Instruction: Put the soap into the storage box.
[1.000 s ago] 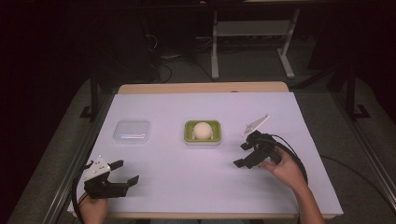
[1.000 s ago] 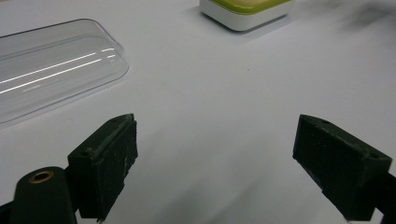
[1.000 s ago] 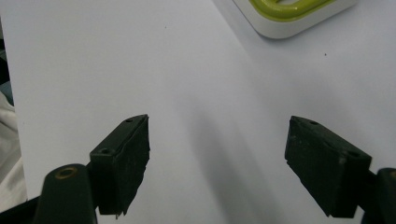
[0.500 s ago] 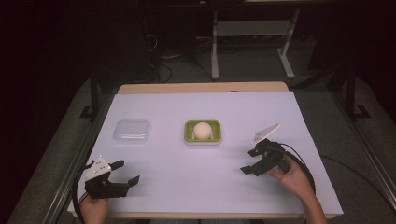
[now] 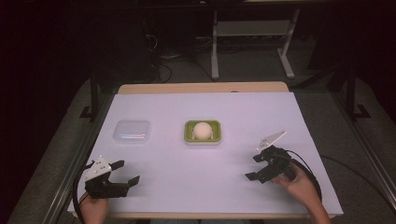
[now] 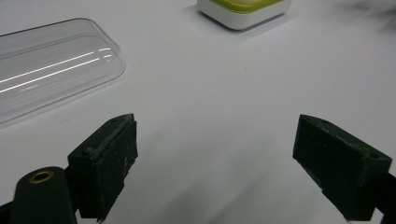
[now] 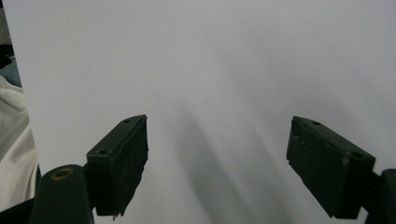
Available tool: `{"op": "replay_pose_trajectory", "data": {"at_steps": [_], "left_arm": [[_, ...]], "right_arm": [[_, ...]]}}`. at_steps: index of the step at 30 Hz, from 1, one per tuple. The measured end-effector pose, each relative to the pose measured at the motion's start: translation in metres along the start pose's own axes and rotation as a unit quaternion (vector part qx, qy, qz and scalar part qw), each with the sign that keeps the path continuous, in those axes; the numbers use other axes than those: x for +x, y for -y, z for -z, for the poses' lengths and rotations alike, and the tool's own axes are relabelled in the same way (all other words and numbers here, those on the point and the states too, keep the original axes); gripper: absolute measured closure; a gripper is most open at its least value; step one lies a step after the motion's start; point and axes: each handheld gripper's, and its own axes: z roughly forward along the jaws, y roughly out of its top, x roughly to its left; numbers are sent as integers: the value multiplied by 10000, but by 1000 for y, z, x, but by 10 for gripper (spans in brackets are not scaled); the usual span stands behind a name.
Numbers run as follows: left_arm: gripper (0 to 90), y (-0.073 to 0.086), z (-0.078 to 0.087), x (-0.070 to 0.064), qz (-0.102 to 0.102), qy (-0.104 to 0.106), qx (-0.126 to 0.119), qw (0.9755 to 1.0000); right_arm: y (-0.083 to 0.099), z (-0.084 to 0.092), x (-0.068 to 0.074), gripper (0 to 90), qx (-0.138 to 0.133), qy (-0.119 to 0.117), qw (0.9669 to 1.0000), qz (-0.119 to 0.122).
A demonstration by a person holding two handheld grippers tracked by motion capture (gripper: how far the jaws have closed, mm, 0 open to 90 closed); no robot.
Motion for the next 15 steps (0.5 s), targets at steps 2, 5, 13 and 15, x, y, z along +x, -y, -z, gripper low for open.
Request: {"op": "replay_pose_trajectory", "data": {"at_steps": [2, 5, 13, 15], "left_arm": [[130, 0, 0, 0, 15, 6, -4, 10000], [130, 0, 0, 0, 28, 41, -14, 10000], [130, 0, 0, 0, 3, 32, 1, 10000], [130, 0, 0, 0, 44, 36, -7, 10000]], "right_arm": [[3, 1, 2, 198, -11, -17, 10000, -26], [7, 2, 3, 193, -11, 12, 10000, -43], [19, 4, 6, 183, -7, 2, 9999, -145], [23, 5, 6, 179, -33, 11, 9999, -143]]}}
